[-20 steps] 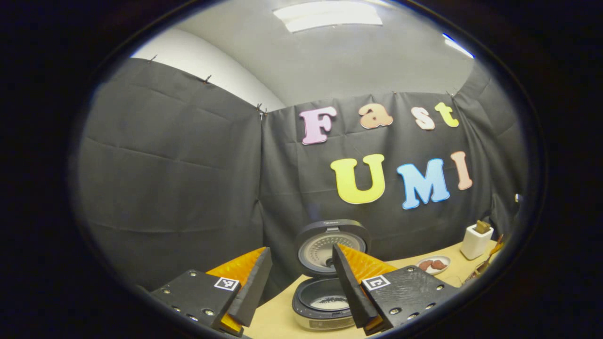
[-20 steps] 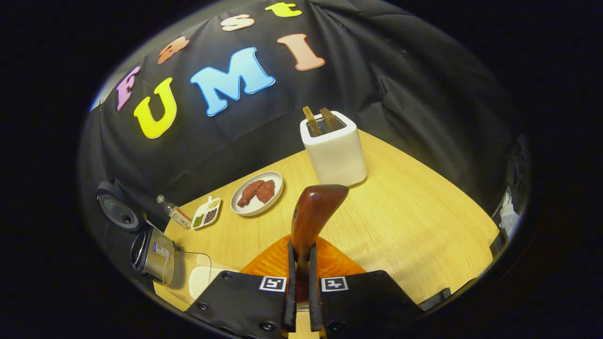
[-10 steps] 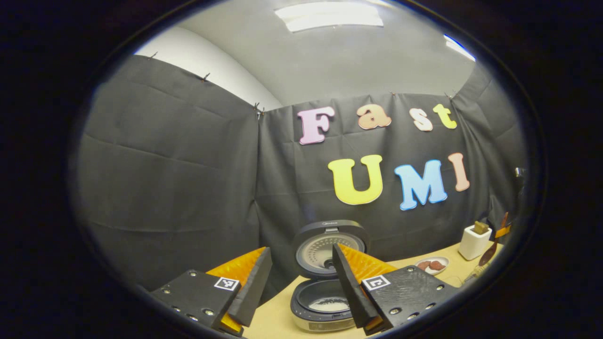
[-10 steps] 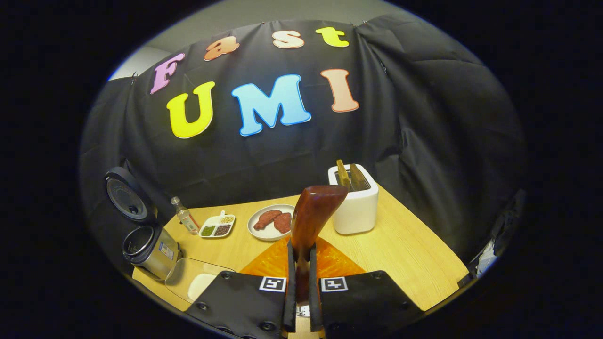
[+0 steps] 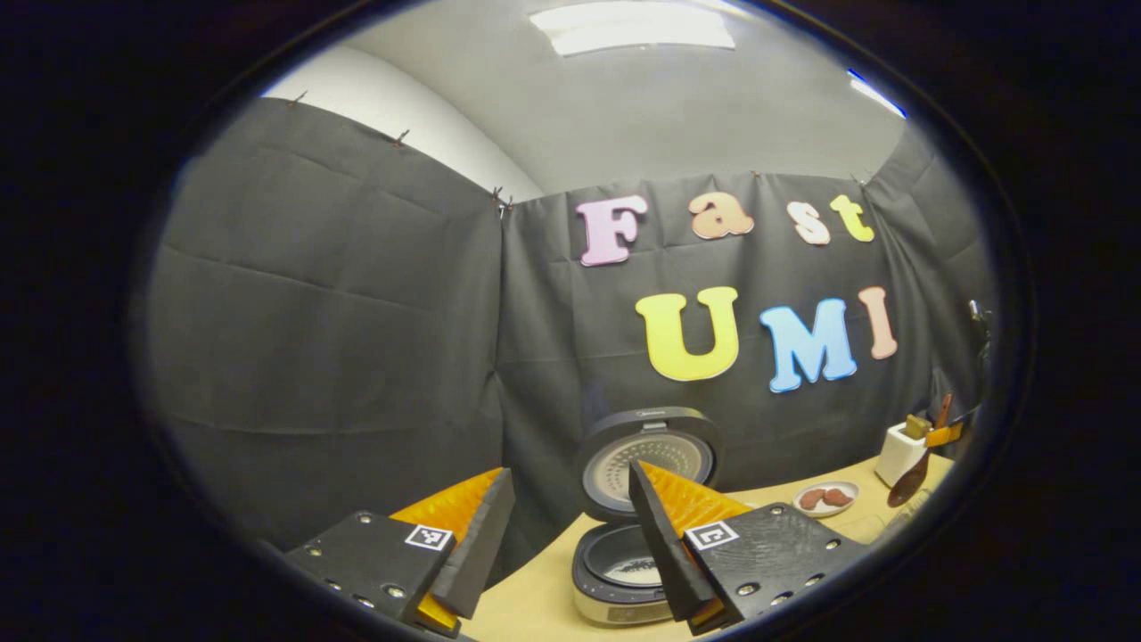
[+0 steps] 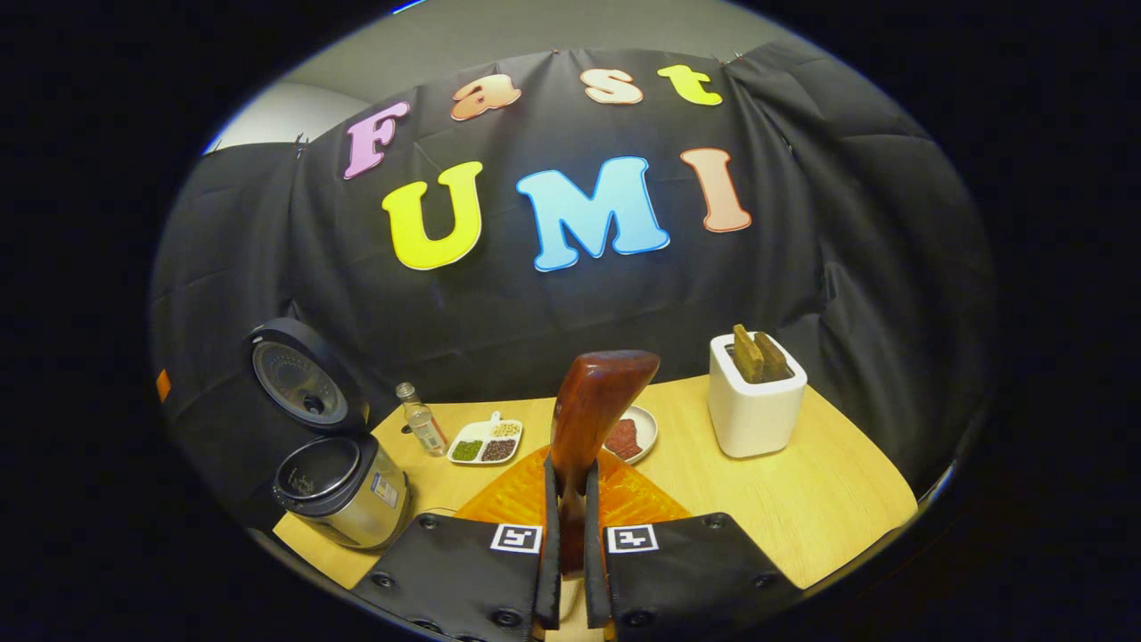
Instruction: Close the left gripper, press the button to open the rice cooker; take a wooden spoon from the chopstick holder with the right hand, scoop a spoonful of rice and pour it into the rice cooker, then put the wooden spoon back into the chopstick holder.
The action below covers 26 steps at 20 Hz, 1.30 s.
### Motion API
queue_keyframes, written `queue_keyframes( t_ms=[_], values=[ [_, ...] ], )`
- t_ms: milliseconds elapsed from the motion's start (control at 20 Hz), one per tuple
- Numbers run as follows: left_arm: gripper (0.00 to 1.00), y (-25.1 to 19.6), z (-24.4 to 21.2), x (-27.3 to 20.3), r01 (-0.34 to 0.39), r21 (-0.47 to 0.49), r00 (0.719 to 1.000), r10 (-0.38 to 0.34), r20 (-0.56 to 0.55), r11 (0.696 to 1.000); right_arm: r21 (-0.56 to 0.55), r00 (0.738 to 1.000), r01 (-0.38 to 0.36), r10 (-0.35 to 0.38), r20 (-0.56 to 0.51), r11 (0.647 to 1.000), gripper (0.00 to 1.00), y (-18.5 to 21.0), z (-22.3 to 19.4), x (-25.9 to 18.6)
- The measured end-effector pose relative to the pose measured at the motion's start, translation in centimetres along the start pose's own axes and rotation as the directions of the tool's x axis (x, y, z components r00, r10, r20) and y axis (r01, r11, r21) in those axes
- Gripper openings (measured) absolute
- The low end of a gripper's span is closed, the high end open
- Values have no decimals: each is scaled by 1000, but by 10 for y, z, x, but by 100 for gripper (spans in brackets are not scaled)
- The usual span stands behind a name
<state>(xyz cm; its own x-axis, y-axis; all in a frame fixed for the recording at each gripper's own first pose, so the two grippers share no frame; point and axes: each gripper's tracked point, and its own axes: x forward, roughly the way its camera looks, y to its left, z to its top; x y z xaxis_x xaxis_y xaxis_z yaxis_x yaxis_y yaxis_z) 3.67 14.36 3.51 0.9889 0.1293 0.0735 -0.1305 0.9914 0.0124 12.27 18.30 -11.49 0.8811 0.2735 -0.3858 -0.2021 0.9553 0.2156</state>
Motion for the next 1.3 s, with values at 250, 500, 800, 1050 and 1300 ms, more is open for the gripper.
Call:
queue_keyframes(
  t_ms=[250, 500, 800, 1050, 1300],
  values=[
    [79, 27, -8, 3, -27, 8, 1000, 27, -9, 1000, -73, 999, -40, 39, -21, 996, 13, 44, -31, 14],
    [79, 53, -20, 9, -55, 28, 998, 56, -27, 998, -200, 999, -12, 2, -50, 980, 13, 60, -66, 33],
    [79, 72, -33, 24, -72, 26, 997, 73, -40, 997, -403, 995, 60, -89, -54, 913, 13, 65, -103, 54],
    [79, 80, -50, 34, -75, 16, 995, 76, -62, 997, -522, 994, 61, -98, -44, 851, 13, 85, -129, 64],
    [79, 81, -60, 38, -75, 7, 995, 75, -72, 997, -501, 994, -1, -53, -93, 865, 13, 112, -150, 65]
  ],
)
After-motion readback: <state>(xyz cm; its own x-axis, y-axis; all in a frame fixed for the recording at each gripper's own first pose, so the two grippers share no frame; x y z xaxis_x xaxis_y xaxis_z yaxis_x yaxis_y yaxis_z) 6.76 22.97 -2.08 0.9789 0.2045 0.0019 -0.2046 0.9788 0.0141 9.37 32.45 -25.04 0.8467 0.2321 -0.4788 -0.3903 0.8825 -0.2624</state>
